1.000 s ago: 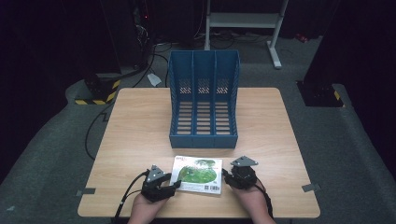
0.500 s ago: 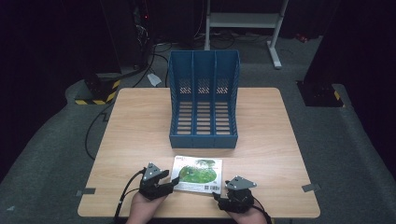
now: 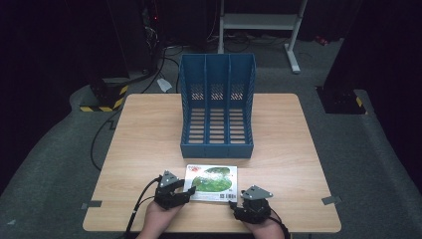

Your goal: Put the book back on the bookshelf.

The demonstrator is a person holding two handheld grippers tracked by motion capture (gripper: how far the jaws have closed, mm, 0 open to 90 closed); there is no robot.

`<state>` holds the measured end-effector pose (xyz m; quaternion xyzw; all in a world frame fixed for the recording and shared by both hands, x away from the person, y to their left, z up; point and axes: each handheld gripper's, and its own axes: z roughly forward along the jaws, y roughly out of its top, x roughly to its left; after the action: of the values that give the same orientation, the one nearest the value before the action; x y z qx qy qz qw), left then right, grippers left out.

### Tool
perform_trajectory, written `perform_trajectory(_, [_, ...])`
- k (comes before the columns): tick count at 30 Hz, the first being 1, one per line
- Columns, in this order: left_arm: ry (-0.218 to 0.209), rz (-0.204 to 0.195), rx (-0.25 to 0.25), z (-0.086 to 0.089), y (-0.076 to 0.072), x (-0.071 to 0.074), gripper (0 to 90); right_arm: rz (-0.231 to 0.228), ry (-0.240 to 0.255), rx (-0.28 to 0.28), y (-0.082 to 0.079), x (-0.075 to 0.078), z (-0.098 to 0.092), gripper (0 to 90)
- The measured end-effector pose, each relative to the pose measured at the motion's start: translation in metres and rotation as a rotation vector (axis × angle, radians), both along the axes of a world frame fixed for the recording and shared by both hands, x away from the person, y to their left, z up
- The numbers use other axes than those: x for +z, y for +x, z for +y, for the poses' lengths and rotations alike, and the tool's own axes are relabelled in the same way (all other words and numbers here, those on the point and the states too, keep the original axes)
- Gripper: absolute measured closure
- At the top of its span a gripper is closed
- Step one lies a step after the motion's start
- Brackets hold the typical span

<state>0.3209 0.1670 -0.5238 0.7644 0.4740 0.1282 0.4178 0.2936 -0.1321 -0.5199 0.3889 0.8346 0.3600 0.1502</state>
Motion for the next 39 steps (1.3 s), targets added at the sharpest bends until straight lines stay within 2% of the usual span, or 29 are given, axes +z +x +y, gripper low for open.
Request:
perform_trajectory(2, [-0.004, 0.002, 0.003, 0.000, 0.003, 0.000, 42.6, 0.000, -0.001, -0.002, 0.002, 0.000, 0.000, 37.4])
perform_trajectory(3, [-0.020, 0.003, 0.008, 0.001, 0.004, 0.001, 42.7, -0.002, -0.002, 0.001, 0.003, 0.000, 0.001, 37.1])
perform_trajectory(10, [-0.048, 0.015, 0.087, 0.001, 0.009, 0.003, 39.5, -0.023, -0.027, -0.004, 0.004, 0.002, -0.001, 36.8])
perform_trajectory(15, [-0.028, -0.005, 0.077, -0.005, 0.009, 0.000, 39.2, -0.018, -0.003, -0.007, 0.005, 0.003, -0.004, 36.2])
perform_trajectory(20, [-0.023, 0.006, 0.072, -0.008, 0.009, -0.001, 35.9, -0.009, 0.002, 0.006, 0.007, 0.002, 0.004, 33.3])
perform_trajectory(23, [-0.032, 0.024, 0.075, -0.007, 0.010, -0.002, 34.4, 0.010, 0.003, -0.005, 0.010, 0.002, 0.009, 30.6])
perform_trajectory(26, [-0.034, 0.019, 0.065, -0.007, 0.011, -0.002, 33.2, 0.035, -0.001, -0.004, 0.015, 0.002, 0.012, 27.4])
perform_trajectory(29, [-0.038, 0.022, 0.060, -0.008, 0.010, -0.002, 33.7, 0.066, 0.019, -0.015, 0.017, 0.002, 0.014, 26.7])
perform_trajectory(34, [-0.039, 0.020, 0.067, -0.007, 0.009, -0.001, 36.0, 0.050, 0.023, -0.012, 0.016, 0.001, 0.015, 26.7])
perform_trajectory(39, [-0.102, 0.013, 0.085, -0.004, 0.007, 0.002, 36.5, 0.036, 0.016, -0.010, 0.016, 0.000, 0.016, 23.7])
